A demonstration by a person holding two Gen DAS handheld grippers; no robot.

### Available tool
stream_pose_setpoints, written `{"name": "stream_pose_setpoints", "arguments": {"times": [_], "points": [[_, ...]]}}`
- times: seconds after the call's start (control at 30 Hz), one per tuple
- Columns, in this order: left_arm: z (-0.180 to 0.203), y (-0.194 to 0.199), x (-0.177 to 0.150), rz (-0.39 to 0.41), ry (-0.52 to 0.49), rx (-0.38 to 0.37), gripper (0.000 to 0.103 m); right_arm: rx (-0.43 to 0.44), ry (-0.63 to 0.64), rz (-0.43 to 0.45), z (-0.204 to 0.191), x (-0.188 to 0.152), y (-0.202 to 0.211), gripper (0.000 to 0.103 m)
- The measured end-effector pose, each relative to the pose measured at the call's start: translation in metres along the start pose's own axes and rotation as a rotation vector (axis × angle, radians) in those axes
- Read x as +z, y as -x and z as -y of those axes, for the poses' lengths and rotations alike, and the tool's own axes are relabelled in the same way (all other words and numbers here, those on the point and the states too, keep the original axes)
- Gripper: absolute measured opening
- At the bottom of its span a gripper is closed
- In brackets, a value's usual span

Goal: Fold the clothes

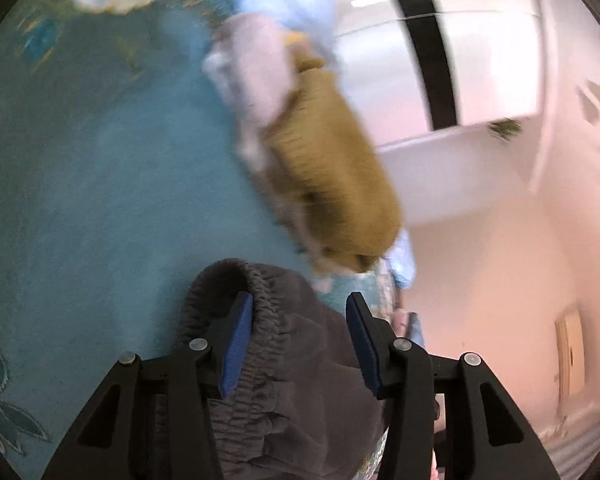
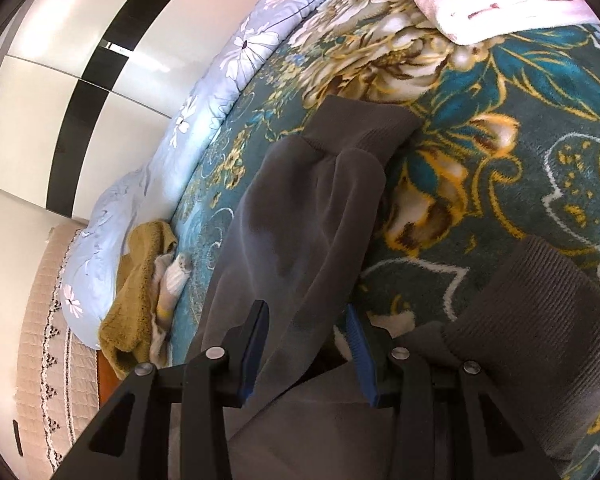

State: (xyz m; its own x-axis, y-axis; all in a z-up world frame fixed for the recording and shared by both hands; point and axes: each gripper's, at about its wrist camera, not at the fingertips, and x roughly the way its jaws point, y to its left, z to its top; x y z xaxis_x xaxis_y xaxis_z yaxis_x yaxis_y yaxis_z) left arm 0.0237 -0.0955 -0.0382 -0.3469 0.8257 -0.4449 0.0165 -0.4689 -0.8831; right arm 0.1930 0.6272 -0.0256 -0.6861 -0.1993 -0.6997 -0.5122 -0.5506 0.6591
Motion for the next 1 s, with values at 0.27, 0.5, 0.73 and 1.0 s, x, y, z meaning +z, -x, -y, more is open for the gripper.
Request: {"name": "stream_pose_setpoints", "arguments": {"times": [0.27, 0.5, 0.73, 1.0], "points": [[-0.012, -0.029, 0.013, -0.093, 0.046, 0.087, 0.048, -0.045, 0.007, -0.017, -0.004, 0.002, -0.003, 0.043], [0.001, -0.022, 0.018, -0.054, -0.032, 0.063, 0.034, -0.074, 0.010, -0.013, -0.005, 0.003, -0.008, 0.044], [-0.001, -0.030, 0.018, -0.049, -0.024, 0.095, 0.019, -0.078, 0.008, -0.013, -0.006, 0.004, -0.009, 0.045], [0.025, -0.025, 0.009, 0.007, -0.120, 0.204, 0.011, -0.072, 0.003, -0.010, -0.008, 0.003, -0.009, 0.045]]}}
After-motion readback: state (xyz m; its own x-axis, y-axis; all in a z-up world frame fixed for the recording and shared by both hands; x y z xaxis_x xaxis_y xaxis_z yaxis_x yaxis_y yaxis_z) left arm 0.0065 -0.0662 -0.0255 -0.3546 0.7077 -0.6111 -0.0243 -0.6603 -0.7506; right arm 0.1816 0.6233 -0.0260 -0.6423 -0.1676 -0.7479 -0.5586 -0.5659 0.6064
